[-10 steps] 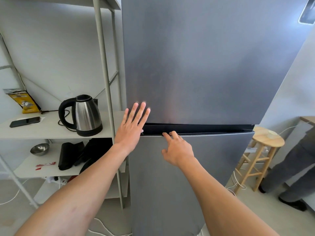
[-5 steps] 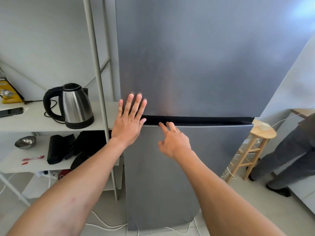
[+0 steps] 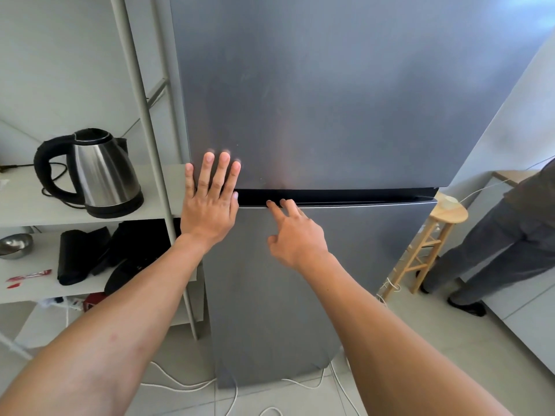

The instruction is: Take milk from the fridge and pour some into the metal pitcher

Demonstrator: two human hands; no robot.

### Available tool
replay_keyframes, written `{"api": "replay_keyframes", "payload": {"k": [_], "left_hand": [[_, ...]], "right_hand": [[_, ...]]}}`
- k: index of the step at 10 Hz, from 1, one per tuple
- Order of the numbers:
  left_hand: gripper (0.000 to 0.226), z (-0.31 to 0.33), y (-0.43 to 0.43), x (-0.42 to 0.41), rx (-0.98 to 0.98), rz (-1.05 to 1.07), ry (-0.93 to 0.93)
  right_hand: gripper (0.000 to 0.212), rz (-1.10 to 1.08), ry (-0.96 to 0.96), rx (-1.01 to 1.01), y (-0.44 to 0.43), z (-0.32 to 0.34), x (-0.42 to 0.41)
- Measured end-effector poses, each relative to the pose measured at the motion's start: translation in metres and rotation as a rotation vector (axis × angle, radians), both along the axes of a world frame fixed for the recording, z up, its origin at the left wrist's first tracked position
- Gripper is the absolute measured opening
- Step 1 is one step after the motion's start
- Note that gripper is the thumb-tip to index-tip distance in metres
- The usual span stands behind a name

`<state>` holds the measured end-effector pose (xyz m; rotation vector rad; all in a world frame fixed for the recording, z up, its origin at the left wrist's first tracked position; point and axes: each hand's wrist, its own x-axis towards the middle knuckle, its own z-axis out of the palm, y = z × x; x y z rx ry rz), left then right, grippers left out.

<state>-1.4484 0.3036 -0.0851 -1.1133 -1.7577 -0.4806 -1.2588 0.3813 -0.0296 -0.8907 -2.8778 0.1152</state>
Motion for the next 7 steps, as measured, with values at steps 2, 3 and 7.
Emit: {"api": "replay_keyframes", "payload": {"k": [2,3,7], "left_hand": [[0.075,0.000,0.002,-0.002,0.015,-0.003,0.018],[0.073,0.002,-0.001,0.002,-0.027,0.017,-0.016],[0.071,0.015,-0.060,0.040,-0.466,0.055,-0.184]], "right_hand": [[0.068,-0.025,-0.005,0.020,0.000,-0.004,-0.003],[0.069,-0.029,-0.030,0.035,0.000,-0.002,-0.005],[0.057,-0.047,-0.078,-0.075,-0.041,-0.010,0.005]]}}
